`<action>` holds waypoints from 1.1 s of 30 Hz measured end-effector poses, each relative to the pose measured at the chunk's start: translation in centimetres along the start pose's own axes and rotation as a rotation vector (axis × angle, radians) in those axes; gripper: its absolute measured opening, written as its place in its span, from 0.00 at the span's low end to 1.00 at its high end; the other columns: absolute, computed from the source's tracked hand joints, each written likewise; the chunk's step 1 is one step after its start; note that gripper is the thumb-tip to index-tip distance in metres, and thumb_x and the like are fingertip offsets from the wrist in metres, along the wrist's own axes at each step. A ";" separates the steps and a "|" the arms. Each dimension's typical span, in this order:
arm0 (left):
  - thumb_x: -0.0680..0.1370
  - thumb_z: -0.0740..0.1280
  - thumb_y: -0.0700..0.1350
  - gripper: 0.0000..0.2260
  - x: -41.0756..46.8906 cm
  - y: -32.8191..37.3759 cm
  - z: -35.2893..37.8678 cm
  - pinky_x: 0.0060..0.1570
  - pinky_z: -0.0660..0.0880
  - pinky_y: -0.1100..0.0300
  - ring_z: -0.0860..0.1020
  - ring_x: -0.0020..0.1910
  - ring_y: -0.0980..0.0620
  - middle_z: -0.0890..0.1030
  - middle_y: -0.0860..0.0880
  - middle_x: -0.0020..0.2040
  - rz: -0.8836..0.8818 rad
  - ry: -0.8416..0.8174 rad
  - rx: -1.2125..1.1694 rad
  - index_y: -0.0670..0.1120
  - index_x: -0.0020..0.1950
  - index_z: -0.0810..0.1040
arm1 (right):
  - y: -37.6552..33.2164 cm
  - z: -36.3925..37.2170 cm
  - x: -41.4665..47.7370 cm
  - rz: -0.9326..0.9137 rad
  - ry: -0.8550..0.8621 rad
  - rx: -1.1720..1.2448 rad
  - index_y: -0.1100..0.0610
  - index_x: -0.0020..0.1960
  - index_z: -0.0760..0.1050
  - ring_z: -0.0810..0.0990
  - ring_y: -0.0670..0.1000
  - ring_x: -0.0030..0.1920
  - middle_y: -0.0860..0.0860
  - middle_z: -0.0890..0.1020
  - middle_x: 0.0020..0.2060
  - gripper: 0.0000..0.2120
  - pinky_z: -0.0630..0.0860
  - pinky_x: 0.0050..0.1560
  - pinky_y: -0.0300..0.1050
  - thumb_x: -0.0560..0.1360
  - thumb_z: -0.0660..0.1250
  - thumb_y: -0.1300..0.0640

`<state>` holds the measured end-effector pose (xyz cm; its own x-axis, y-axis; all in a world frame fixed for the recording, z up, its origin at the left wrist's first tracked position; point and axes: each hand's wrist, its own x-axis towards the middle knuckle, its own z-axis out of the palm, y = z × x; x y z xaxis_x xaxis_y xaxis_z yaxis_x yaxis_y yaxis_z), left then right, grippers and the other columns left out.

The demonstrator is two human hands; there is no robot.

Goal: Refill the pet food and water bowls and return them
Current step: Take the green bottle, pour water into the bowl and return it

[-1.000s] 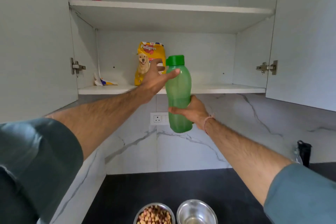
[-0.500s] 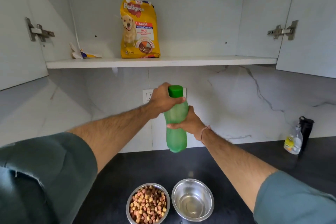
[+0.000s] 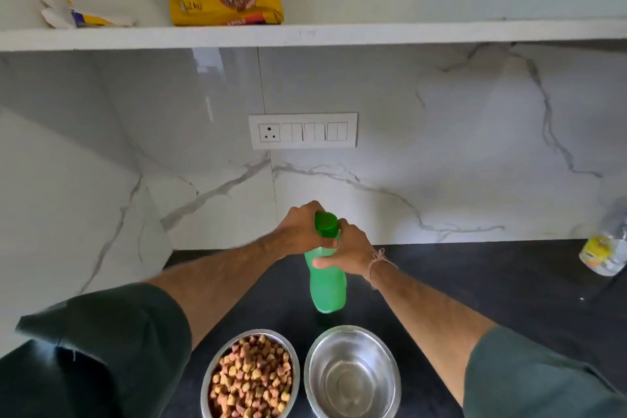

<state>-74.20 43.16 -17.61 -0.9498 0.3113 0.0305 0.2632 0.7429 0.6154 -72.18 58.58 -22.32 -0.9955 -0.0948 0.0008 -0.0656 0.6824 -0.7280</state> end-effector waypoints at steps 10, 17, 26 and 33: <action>0.75 0.66 0.67 0.25 2.0 -1.6 0.4 0.32 0.71 0.61 0.77 0.38 0.55 0.79 0.52 0.43 0.139 -0.092 0.466 0.47 0.59 0.78 | 2.6 1.8 1.7 -0.014 -0.094 0.016 0.55 0.59 0.77 0.84 0.50 0.50 0.51 0.83 0.51 0.31 0.84 0.53 0.50 0.60 0.84 0.51; 0.75 0.55 0.75 0.30 2.5 0.1 0.6 0.27 0.62 0.60 0.73 0.30 0.53 0.75 0.50 0.33 0.096 -0.034 0.721 0.49 0.33 0.70 | 2.4 3.3 0.9 -0.006 0.000 0.033 0.53 0.60 0.79 0.83 0.51 0.53 0.49 0.82 0.53 0.31 0.84 0.55 0.50 0.61 0.84 0.48; 0.74 0.74 0.45 0.24 3.3 1.5 -2.6 0.51 0.75 0.53 0.76 0.59 0.45 0.78 0.45 0.61 0.308 -0.477 0.536 0.47 0.69 0.74 | 2.5 3.6 0.9 0.066 -0.032 0.052 0.53 0.66 0.71 0.81 0.52 0.56 0.50 0.81 0.56 0.37 0.82 0.57 0.49 0.63 0.84 0.48; 0.75 0.73 0.59 0.27 3.3 1.5 -2.3 0.49 0.73 0.53 0.75 0.52 0.49 0.77 0.44 0.61 0.273 -0.354 0.607 0.46 0.68 0.73 | 2.5 3.6 0.8 0.115 -0.052 0.061 0.51 0.69 0.68 0.79 0.52 0.58 0.49 0.79 0.58 0.38 0.79 0.57 0.45 0.65 0.83 0.49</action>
<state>-77.29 43.91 -14.77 -0.7536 0.6268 -0.1983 0.6255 0.7764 0.0769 -72.88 57.56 -26.62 -0.9913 -0.0571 -0.1190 0.0542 0.6454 -0.7619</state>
